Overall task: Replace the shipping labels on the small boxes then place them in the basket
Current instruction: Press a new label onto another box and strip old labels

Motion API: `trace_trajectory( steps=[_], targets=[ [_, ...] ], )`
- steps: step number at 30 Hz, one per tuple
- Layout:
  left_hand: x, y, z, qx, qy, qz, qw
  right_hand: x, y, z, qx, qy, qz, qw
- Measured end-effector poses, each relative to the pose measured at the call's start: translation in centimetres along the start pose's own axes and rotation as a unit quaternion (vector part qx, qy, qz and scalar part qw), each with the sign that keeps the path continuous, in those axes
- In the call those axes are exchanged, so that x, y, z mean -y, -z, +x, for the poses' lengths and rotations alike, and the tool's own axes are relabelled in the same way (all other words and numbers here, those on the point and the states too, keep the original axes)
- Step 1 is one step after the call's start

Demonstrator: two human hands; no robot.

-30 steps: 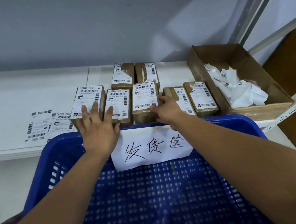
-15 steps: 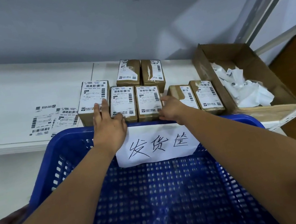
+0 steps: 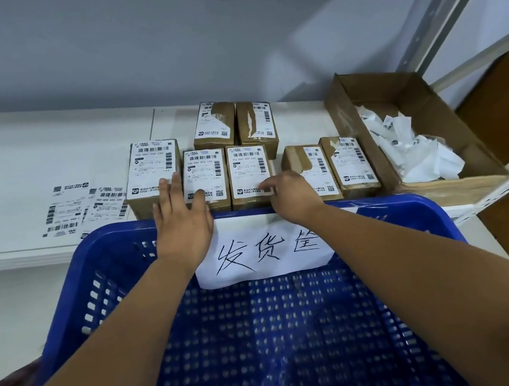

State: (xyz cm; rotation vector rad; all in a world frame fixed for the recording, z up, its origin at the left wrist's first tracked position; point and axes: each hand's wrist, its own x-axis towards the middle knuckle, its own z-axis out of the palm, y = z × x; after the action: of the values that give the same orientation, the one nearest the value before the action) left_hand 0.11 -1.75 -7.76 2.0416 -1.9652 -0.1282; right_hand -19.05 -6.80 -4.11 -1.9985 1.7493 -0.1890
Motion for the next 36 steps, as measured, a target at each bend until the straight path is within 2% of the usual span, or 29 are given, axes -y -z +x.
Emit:
trace_trajectory(
  steps=[3, 5, 8, 11, 14, 19, 25, 31, 33, 36],
  targets=[
    [-2.0, 0.6, -0.2, -0.002, 0.002, -0.011, 1.000, -1.1, 0.5, -0.9, -0.113, 0.020, -0.031, 0.993],
    [-4.0, 1.2, -0.3, 0.004, -0.028, -0.038, 0.999, -2.0, 1.1, -1.5, -0.163, -0.020, -0.064, 0.984],
    [-6.8, 1.9, -0.4, 0.052, -0.037, -0.132, 0.989, -3.3, 1.9, -2.0, -0.113, -0.151, -0.078, 0.979],
    [-8.4, 2.2, -0.8, 0.088, -0.010, -0.208, 0.974, -4.0, 2.4, -2.0, -0.055, -0.231, -0.059, 0.970],
    [-8.8, 2.2, -1.3, 0.098, -0.021, -0.234, 0.967, -3.9, 2.4, -1.6, -0.047, -0.255, -0.041, 0.965],
    [-9.1, 1.7, -1.8, 0.139, -0.078, -0.191, 0.969, -3.5, 1.9, -0.7, -0.028, -0.274, -0.025, 0.961],
    [-8.8, 1.0, -2.0, 0.155, -0.047, -0.206, 0.965, -3.7, 1.3, -0.4, -0.066, -0.237, 0.029, 0.969],
    [-9.7, 2.6, -2.5, 0.153, -0.015, -0.262, 0.953, -2.1, 2.3, -2.4, -0.177, -0.170, 0.149, 0.958],
    [-10.3, 3.7, -2.6, 0.137, 0.005, -0.325, 0.936, -1.1, 2.9, -4.0, -0.217, -0.127, 0.194, 0.948],
    [-11.2, 5.5, -3.0, 0.102, 0.059, -0.435, 0.893, 0.1, 3.6, -7.1, -0.239, -0.063, 0.228, 0.942]
  ],
)
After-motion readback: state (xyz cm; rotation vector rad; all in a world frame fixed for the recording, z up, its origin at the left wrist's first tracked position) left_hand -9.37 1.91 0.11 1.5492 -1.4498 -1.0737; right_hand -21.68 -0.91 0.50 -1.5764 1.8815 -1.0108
